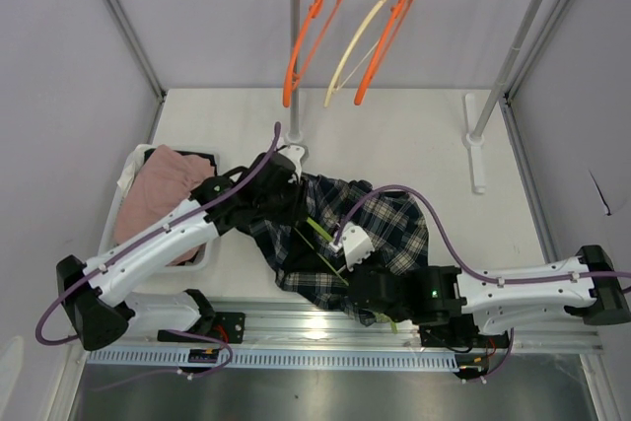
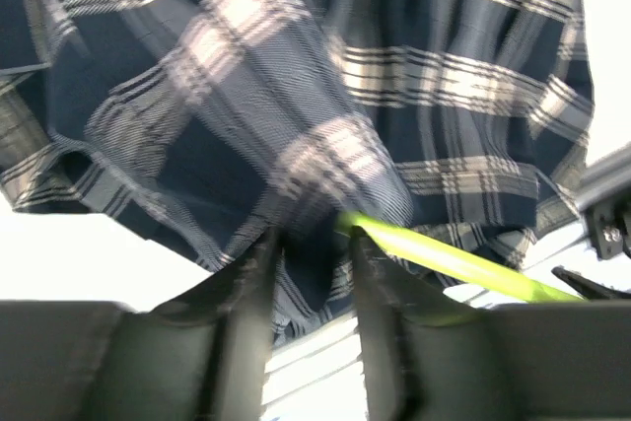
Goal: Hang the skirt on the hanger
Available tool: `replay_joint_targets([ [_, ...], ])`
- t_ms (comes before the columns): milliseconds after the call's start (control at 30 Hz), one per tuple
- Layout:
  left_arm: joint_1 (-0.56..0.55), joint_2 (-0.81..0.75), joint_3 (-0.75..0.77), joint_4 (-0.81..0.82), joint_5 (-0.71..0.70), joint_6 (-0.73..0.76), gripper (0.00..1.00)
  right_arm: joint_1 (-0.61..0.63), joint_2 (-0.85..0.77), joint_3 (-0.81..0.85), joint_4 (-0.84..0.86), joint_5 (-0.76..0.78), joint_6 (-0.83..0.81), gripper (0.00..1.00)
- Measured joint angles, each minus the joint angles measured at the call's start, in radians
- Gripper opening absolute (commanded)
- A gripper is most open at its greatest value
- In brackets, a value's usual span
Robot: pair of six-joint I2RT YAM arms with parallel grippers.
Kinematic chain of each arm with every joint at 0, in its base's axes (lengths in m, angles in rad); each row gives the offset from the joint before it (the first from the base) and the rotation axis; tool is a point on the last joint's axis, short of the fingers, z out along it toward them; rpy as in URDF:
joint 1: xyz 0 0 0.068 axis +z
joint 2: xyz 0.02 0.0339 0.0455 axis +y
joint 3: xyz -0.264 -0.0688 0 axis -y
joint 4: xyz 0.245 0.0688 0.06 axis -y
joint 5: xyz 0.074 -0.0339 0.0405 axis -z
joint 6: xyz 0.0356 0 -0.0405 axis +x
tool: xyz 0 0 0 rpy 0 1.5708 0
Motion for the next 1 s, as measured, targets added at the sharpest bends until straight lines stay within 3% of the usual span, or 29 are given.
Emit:
replay_joint_targets([
  [67,-0.011,-0.001,-0.008,0.024,0.023,0.010,0.61,0.003,-0.042,-0.030,0.038,-0.006,-0.016,0.00],
  [200,-0.021,-0.015,-0.012,0.061,0.054,0.043,0.67,0.006,-0.143,-0.060,0.097,-0.011,-0.045,0.00],
  [600,-0.027,-0.139,0.052,0.027,-0.053,0.108,0.61,-0.017,-0.216,-0.097,0.138,-0.012,-0.039,0.00],
  [800,-0.117,-0.187,-0.106,-0.021,-0.161,0.051,0.66,-0.032,-0.226,-0.097,0.124,-0.012,-0.027,0.00],
  [1000,-0.213,-0.170,-0.168,-0.040,-0.249,0.000,0.68,-0.063,-0.236,-0.097,0.094,-0.024,-0.021,0.00],
])
